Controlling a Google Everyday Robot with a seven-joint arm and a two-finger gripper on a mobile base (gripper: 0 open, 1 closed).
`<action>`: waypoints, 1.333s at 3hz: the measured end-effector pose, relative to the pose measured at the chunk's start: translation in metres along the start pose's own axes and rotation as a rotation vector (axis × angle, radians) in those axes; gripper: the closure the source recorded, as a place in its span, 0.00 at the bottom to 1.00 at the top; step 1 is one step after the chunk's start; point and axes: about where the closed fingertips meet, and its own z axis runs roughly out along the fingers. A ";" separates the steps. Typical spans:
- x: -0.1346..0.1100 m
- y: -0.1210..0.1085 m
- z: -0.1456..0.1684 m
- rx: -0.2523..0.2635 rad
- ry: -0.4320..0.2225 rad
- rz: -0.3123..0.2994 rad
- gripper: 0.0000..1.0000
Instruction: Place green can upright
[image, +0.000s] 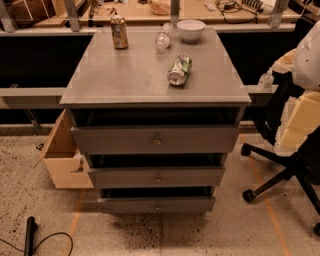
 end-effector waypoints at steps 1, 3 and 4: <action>0.000 0.000 0.000 0.000 0.000 0.000 0.00; -0.011 -0.084 0.014 0.011 -0.185 0.336 0.00; -0.030 -0.152 0.040 -0.022 -0.298 0.557 0.00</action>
Offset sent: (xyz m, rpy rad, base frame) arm 0.0888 -0.0138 0.0130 0.2643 -0.0241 -0.3210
